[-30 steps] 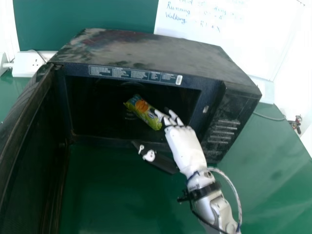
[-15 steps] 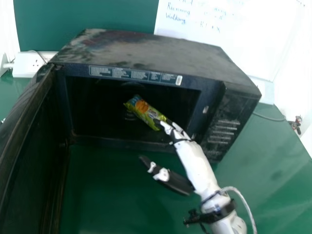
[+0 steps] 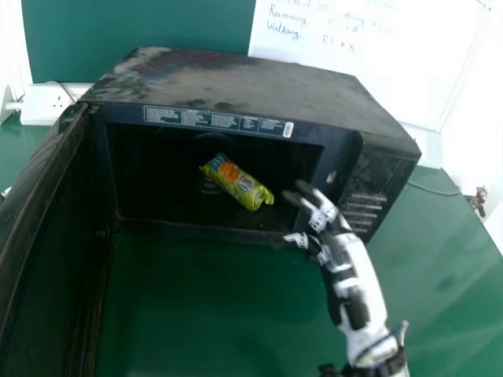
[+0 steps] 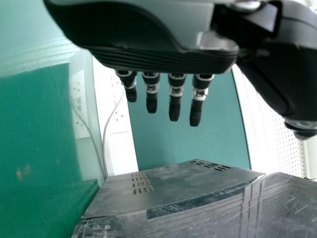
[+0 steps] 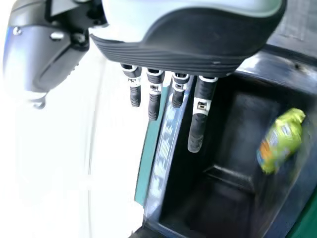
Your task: Put biscuit inside oven
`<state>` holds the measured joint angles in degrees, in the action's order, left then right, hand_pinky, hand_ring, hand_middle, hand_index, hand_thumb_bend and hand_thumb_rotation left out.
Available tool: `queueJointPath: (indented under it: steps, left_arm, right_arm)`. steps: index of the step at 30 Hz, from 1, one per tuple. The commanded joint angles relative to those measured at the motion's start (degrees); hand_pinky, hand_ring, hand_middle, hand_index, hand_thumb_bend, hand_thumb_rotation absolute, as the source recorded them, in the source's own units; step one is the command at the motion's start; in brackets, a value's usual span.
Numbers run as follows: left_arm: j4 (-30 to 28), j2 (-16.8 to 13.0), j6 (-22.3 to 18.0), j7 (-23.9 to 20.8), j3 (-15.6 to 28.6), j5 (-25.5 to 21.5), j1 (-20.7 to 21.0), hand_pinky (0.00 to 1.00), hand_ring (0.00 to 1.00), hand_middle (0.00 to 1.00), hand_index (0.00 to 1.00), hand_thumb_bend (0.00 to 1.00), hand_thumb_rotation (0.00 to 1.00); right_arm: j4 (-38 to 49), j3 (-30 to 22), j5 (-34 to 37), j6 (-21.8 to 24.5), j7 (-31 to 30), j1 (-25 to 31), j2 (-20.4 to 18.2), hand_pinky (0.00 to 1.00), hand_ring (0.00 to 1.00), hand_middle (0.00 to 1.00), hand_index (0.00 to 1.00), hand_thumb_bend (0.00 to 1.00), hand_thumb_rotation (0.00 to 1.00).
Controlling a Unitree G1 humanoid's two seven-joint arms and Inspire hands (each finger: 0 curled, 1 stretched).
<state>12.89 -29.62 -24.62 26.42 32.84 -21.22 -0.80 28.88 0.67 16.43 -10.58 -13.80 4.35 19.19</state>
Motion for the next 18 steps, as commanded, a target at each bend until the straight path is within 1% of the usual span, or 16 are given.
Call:
queueJointPath:
  steps: [1,3,7,10,11,15,18]
  left_arm:
    - [0.46,-0.33,-0.13,-0.26,-0.14,0.34,0.15,0.91,0.93,0.94,0.92,0.87,0.98]
    - [0.97,-0.41,-0.38,-0.08,-0.19,0.32,0.42,0.92,0.93,0.93,0.90,0.87,0.97]
    - [1.50,-0.46,-0.43,0.15,-0.22,0.09,0.74,0.94,0.95,0.95,0.90,0.87,0.97]
    - [1.14,-0.31,-0.41,0.06,-0.30,0.09,0.69,0.90,0.93,0.94,0.89,0.90,0.98]
    - [1.04,-0.31,-0.70,0.07,-0.35,0.31,0.59,0.89,0.93,0.93,0.88,0.92,0.96]
    - [1.19,-0.17,-1.96,0.09,-0.39,0.83,0.46,0.88,0.91,0.92,0.86,0.95,0.95]
    - [1.06,0.45,-2.91,-0.22,-0.34,0.67,0.54,0.87,0.90,0.89,0.85,0.98,0.96]
  right_arm:
    - [2.73,-2.58,6.02,4.99,-0.66,2.52,0.39,0.52,0.81,0.92,0.99,0.87,0.73]
    - [4.48,-4.53,10.60,8.90,-1.20,3.78,0.92,0.52,0.81,0.91,0.99,0.86,0.73]
    - [5.89,-8.55,17.02,13.52,-3.58,5.86,2.31,0.52,0.81,0.91,0.98,0.85,0.73]
    - [6.49,-12.05,20.26,17.15,-4.22,7.50,3.71,0.52,0.81,0.90,0.98,0.85,0.71]
    - [6.84,-13.25,21.25,18.35,-4.07,8.05,4.06,0.52,0.81,0.91,0.98,0.85,0.72]
    - [7.56,-17.47,25.47,22.52,-3.48,9.67,4.58,0.53,0.82,0.92,0.99,0.86,0.79]
    - [8.49,-20.31,28.56,26.66,-2.08,10.87,5.31,0.54,0.83,0.92,0.98,0.86,0.86]
